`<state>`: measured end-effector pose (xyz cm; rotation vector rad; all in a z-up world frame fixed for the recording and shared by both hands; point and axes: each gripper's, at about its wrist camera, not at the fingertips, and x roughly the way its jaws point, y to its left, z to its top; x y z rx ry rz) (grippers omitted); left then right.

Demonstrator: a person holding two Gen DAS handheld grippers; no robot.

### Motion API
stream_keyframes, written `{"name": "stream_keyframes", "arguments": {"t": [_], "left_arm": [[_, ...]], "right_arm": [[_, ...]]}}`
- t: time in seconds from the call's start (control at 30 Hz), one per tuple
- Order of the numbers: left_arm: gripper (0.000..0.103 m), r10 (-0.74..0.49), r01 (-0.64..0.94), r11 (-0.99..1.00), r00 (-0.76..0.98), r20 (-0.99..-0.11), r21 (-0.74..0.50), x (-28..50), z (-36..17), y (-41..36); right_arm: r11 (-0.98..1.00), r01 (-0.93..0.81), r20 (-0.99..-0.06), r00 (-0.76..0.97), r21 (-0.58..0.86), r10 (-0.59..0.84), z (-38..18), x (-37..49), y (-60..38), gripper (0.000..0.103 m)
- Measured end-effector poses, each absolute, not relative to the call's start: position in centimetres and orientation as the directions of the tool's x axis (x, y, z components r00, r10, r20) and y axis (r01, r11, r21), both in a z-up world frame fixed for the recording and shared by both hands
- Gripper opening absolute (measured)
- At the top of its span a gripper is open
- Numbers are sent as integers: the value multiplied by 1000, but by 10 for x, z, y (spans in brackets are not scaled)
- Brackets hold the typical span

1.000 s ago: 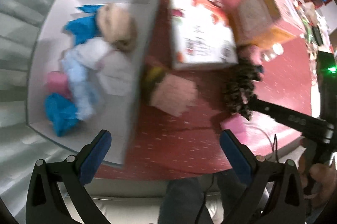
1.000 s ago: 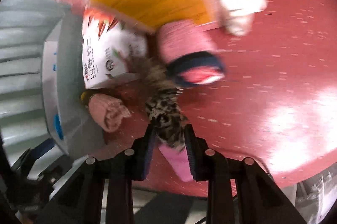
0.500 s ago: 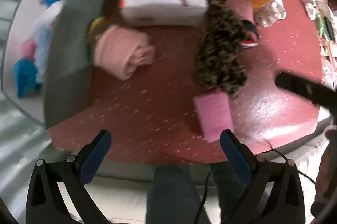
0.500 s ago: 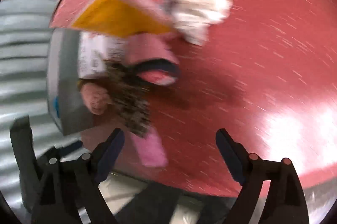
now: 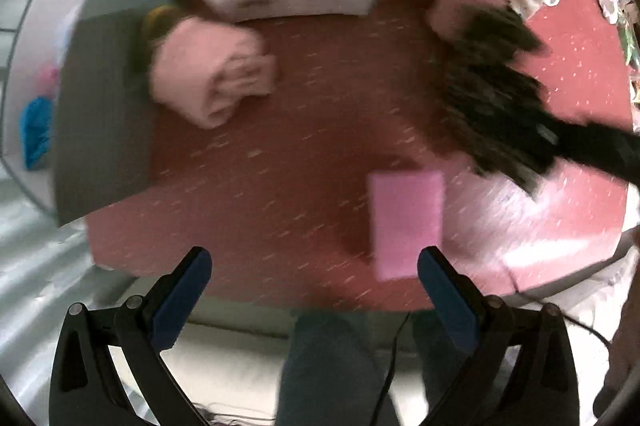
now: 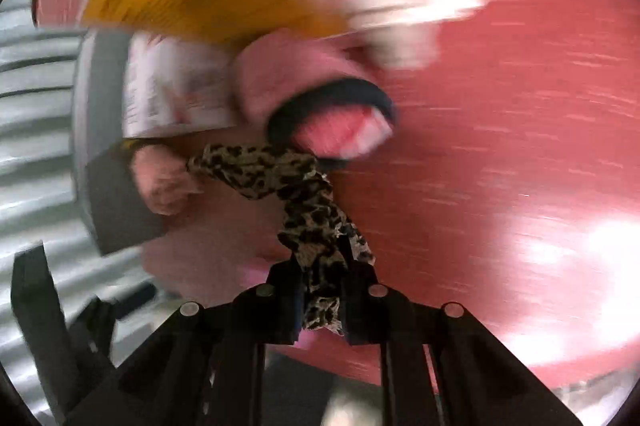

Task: Organize soft objects
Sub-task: 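Lower the left tool onto the pink foam block and close on it, then carry the pink foam block with the left tool while the right tool carries the scarf to the box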

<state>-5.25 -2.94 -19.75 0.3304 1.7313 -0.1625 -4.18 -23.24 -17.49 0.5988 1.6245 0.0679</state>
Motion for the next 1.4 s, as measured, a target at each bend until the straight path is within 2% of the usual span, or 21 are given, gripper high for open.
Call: {"name": "stream_keyframes", "arguments": {"t": [0.2, 0.3, 0.4, 0.43, 0.47, 0.57, 0.67, 0.77, 0.8, 0.83, 0.87, 0.97, 1.07, 1.1, 1.13, 1.2, 1.4], "left_arm": [[103, 140, 287, 954, -149, -979, 93, -60, -224, -56], [103, 160, 283, 953, -153, -975, 112, -68, -238, -59], [103, 144, 252, 962, -140, -980, 106, -71, -240, -52], [103, 139, 248, 963, -137, -981, 101, -71, -240, -51], [103, 136, 250, 963, -134, -982, 99, -71, -239, -50], [103, 113, 236, 968, -135, -984, 79, -74, -238, -46], [103, 26, 149, 989, -196, -980, -4, -69, -246, -22], [103, 44, 167, 986, -240, -970, 3, -62, -249, -21], [103, 47, 168, 986, -261, -964, 2, -58, -251, -25], [103, 52, 177, 984, -274, -960, 3, -55, -253, -24], [103, 53, 186, 983, -272, -961, 2, -54, -253, -25], [92, 50, 229, 973, -235, -971, -6, -52, -248, -33], [68, 61, 311, 950, -216, -974, -9, -56, -237, -51], [51, 69, 343, 939, -214, -974, -9, -55, -234, -55], [46, 67, 366, 930, -215, -974, -17, -53, -232, -62], [46, 22, 380, 922, -228, -974, -69, -49, -225, -67], [46, -22, 467, 879, -150, -988, -91, -30, -173, -90]], "right_arm": [[889, 373, -951, -47, 266, 305, -170, -82, -289, 15], [886, 380, -952, -40, 267, 304, -168, -89, -298, 23], [912, 323, -957, -51, 254, 285, -167, -83, -287, 51], [922, 301, -961, -50, 245, 272, -168, -79, -280, 65], [934, 270, -967, -38, 233, 252, -165, -76, -277, 66], [952, 231, -976, -30, 201, 214, -161, -69, -266, 66], [945, 265, -977, -37, 193, 210, -171, -59, -262, 66], [945, 273, -977, -57, 182, 205, -181, -54, -269, 64], [945, 275, -978, -61, 176, 200, -183, -53, -269, 60], [943, 282, -977, -65, 177, 202, -185, -52, -267, 40], [941, 291, -975, -81, 175, 206, -188, -51, -267, 28], [922, 323, -964, -87, 213, 253, -187, -52, -265, 27], [914, 347, -964, -79, 211, 253, -178, -55, -273, 27], [911, 355, -964, -81, 208, 251, -176, -56, -275, 27], [907, 365, -963, -82, 209, 255, -173, -56, -277, 27], [898, 380, -962, -68, 221, 266, -165, -54, -282, 27], [883, 395, -962, 1, 251, 273, -126, -47, -299, 27]]}}
